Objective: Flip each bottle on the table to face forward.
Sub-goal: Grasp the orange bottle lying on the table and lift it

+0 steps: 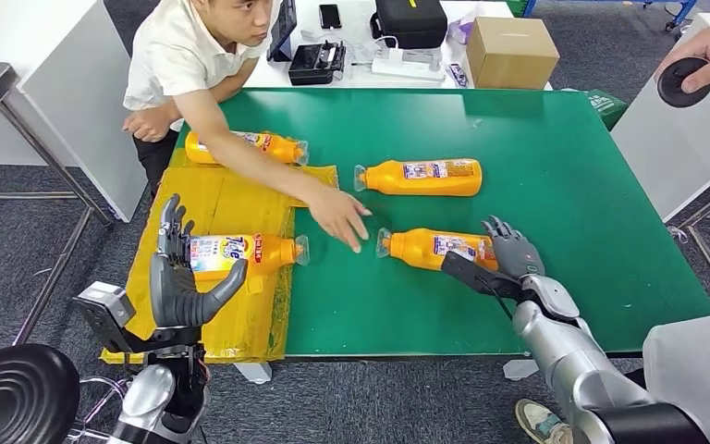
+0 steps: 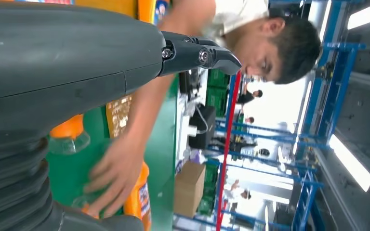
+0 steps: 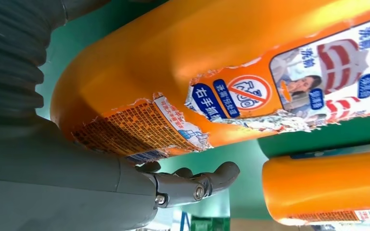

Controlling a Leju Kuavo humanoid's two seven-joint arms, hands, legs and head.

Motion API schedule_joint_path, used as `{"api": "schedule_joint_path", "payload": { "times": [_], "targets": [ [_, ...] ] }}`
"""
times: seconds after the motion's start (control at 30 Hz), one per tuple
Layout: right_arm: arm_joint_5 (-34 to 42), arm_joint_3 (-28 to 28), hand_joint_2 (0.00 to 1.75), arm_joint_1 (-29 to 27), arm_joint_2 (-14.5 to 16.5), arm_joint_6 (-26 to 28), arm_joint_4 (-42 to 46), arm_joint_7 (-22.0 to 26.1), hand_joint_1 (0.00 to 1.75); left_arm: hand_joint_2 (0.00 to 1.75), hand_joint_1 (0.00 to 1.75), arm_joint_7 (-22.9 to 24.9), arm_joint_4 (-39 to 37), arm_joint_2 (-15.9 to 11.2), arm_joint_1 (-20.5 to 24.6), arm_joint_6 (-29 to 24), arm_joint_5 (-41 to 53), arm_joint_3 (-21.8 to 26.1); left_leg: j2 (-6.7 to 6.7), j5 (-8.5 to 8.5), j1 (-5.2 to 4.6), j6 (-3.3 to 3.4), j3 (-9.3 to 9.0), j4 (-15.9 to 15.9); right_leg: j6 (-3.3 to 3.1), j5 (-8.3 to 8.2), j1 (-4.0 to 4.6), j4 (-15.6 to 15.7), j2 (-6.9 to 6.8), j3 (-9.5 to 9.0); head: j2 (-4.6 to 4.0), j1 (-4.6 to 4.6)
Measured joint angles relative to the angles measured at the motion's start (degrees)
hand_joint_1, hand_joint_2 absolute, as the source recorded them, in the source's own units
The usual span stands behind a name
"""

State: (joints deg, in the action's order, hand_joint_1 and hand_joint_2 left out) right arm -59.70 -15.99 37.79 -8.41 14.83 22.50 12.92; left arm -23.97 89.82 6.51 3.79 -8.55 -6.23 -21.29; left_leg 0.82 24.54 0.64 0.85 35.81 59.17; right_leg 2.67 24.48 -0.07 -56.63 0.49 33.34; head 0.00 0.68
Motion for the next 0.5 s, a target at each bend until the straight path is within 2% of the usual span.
{"api": "schedule_joint_path", "payload": {
  "times": [0.03,0.07,0.3,0.37,0.5],
  "targets": [
    [0.0,0.0,1.75,0.3,0.1,-0.8,-0.2,0.0,1.67,1.75,0.00,0.1,-0.2,0.0,0.2,0.3,-0.2,-0.2,-0.07,0.00,0.00,0.00,-0.04,0.0,-0.01,-0.01,0.00,0.0,0.07,-0.02,0.00,-0.01],
    [0.0,0.0,1.75,0.6,0.2,-1.6,-0.4,0.0,1.75,1.75,0.00,0.2,-0.3,0.0,0.4,0.5,-0.3,-0.3,-0.15,0.01,0.00,0.00,-0.08,0.0,-0.03,-0.02,0.00,0.0,0.13,-0.03,0.00,-0.01],
    [1.9,0.4,1.75,2.2,0.7,-8.1,-1.3,0.9,1.75,1.75,0.00,1.0,-1.1,0.0,1.5,2.7,-2.2,-1.3,-0.35,0.02,0.02,-0.02,-0.31,0.0,-0.16,-0.11,0.02,0.0,0.29,-0.13,0.00,-0.01],
    [7.1,1.7,1.75,2.4,0.8,-13.4,-1.4,3.8,1.75,1.75,0.00,1.8,-1.3,0.0,1.6,4.2,-4.0,-1.4,-0.38,0.02,0.02,-0.02,-0.39,0.0,-0.16,-0.11,0.03,0.0,0.29,-0.20,0.00,0.00],
    [18.4,6.9,1.75,1.2,2.2,-24.8,-1.3,12.9,1.75,1.75,0.00,5.8,-2.6,-0.3,1.5,8.9,-11.3,-1.4,-0.38,0.02,0.02,-0.02,-0.42,0.0,-0.16,-0.12,0.03,0.0,0.30,-0.28,0.00,0.00]
  ]
}}
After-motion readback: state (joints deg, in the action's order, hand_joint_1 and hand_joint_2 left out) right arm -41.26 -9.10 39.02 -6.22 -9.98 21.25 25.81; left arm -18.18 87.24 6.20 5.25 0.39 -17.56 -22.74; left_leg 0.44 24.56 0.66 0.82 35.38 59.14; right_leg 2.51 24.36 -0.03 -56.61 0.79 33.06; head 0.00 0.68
